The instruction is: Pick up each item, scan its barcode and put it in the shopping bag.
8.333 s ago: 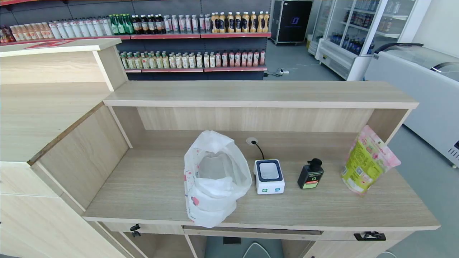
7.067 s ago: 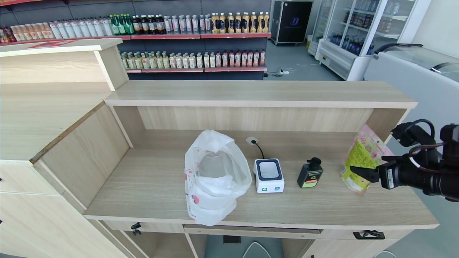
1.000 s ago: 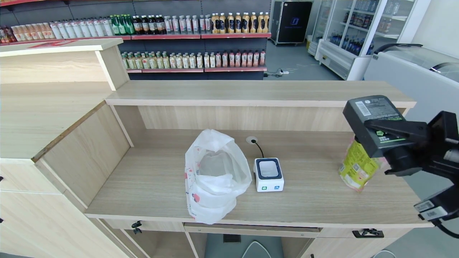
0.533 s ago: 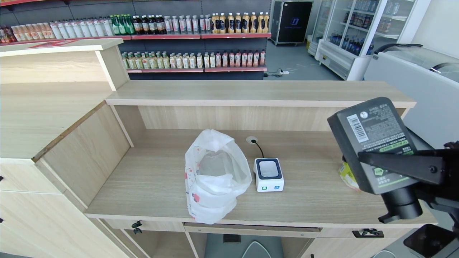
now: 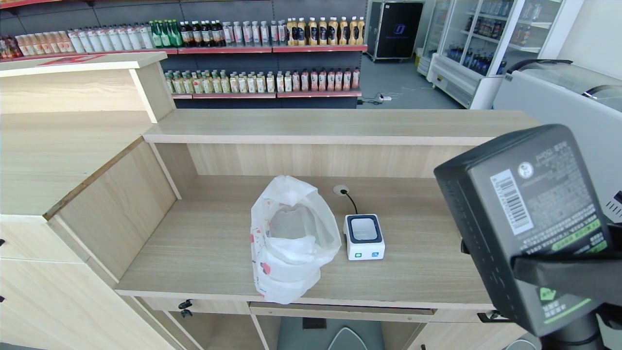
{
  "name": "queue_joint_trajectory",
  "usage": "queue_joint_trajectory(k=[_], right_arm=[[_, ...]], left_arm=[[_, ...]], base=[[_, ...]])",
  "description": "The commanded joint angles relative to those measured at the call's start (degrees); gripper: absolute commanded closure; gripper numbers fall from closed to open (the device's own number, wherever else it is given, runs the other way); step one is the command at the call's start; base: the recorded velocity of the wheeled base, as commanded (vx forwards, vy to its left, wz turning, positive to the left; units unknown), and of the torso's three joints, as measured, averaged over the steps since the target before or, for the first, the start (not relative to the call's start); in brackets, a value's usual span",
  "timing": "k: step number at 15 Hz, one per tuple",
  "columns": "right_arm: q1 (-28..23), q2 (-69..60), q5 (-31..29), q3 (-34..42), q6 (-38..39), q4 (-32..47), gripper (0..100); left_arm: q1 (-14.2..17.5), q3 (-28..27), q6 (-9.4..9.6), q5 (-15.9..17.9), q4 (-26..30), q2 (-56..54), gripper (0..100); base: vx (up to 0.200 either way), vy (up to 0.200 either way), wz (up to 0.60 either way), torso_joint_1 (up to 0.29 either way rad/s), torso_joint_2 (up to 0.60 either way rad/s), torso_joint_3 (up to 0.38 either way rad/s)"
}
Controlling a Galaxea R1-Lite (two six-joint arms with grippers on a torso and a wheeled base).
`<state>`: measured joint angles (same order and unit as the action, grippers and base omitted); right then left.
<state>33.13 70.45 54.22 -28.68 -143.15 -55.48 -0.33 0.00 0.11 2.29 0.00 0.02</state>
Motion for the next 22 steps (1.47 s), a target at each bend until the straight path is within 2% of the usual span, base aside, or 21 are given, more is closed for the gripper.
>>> queue_joint_trajectory(k=[1, 15, 16, 17, 18, 20, 22], right_arm=[[0.35, -1.63, 0.09, 1.53, -0.02, 0.11, 100], [1.67, -2.51, 0.09, 2.58, 0.33, 1.95, 100], [1.14, -2.33, 0.0, 1.88, 2.09, 1.87, 100], [0.09, -2.25, -0.61, 0.56, 5.69, 1.87, 100], [-4.83, -1.1, -4.92, -1.99, 16.15, 1.87, 100], [-14.76, -1.1, -17.22, -1.2, 45.51, 2.13, 100], [-21.71, -3.74, -29.35, 0.74, 75.48, 6.0, 100]], left_arm=[[-0.02, 0.0, -0.02, -0.01, 0.0, 0.06, 0], [-0.02, 0.0, -0.02, -0.01, 0.0, 0.06, 0], [-0.02, 0.0, -0.02, -0.01, 0.0, 0.06, 0], [-0.02, 0.0, -0.02, -0.01, 0.0, 0.06, 0], [-0.02, 0.0, -0.02, -0.01, 0.0, 0.06, 0], [-0.02, 0.0, -0.02, -0.01, 0.0, 0.06, 0], [-0.02, 0.0, -0.02, -0.01, 0.0, 0.06, 0]], base=[[0.0, 0.0, 0.0, 0.0, 0.0, 0.0], [0.0, 0.0, 0.0, 0.0, 0.0, 0.0], [0.0, 0.0, 0.0, 0.0, 0.0, 0.0], [0.0, 0.0, 0.0, 0.0, 0.0, 0.0], [0.0, 0.0, 0.0, 0.0, 0.0, 0.0], [0.0, 0.0, 0.0, 0.0, 0.0, 0.0], [0.0, 0.0, 0.0, 0.0, 0.0, 0.0]])
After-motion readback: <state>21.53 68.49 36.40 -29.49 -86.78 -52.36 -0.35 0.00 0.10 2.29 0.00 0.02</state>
